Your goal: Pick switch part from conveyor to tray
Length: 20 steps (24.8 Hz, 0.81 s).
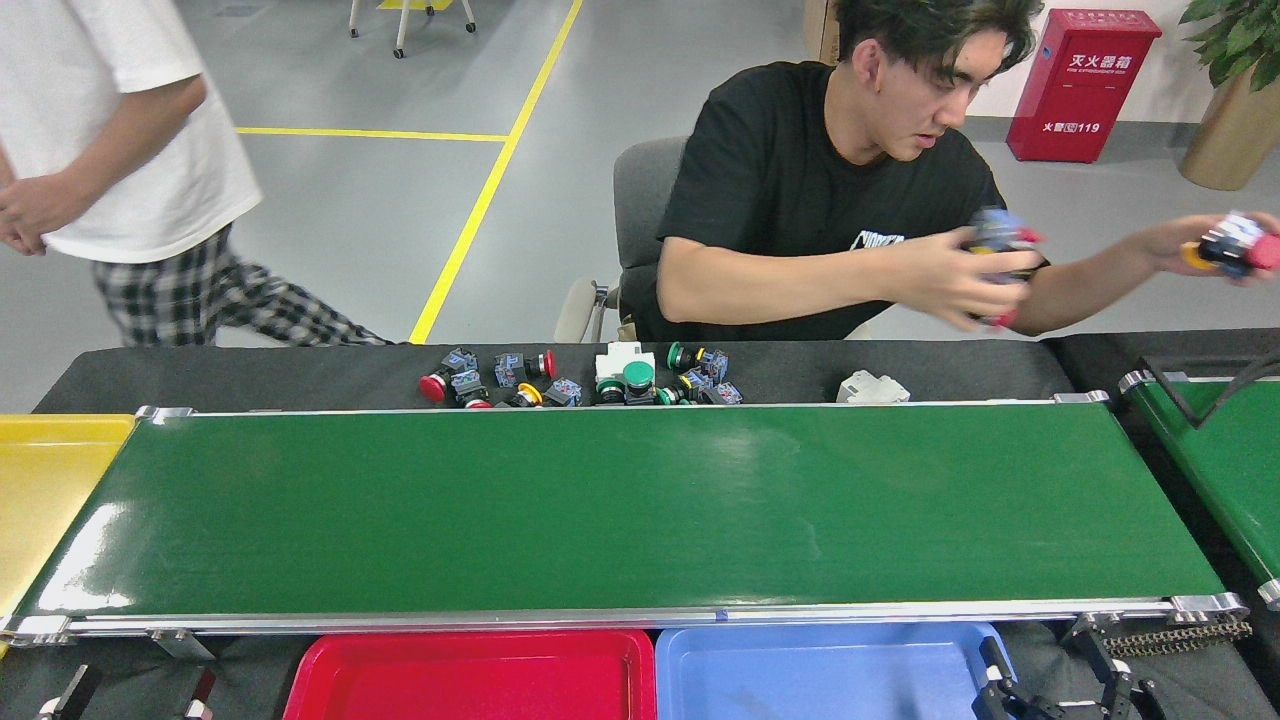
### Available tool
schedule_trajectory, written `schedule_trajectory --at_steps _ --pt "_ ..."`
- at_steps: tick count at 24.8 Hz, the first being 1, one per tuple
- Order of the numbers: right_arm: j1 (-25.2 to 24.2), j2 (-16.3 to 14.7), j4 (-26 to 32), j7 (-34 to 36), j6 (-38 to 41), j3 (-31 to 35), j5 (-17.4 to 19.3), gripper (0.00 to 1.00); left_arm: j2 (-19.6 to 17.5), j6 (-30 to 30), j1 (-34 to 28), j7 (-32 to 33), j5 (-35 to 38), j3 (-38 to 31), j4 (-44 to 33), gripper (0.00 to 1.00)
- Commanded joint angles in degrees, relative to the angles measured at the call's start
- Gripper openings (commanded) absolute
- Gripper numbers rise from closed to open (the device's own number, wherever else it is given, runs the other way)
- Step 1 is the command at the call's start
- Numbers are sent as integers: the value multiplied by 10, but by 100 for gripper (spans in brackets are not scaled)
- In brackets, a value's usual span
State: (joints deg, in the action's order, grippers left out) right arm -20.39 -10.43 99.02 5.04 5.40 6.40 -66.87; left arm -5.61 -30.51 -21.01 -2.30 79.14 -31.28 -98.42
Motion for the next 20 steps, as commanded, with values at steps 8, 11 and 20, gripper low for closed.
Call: schedule_trajectory --at_steps 8,11,20 --pt "3 6 6 17 32 7 10 98 -1 4 6 -4 -1 -4 1 100" --pt "-5 4 6 21 34 5 7 98 -1 4 10 -5 -5 -5 -1 100" --pt "-5 8 7 45 32 5 -12 98 0 26 25 -4 1 6 -4 100"
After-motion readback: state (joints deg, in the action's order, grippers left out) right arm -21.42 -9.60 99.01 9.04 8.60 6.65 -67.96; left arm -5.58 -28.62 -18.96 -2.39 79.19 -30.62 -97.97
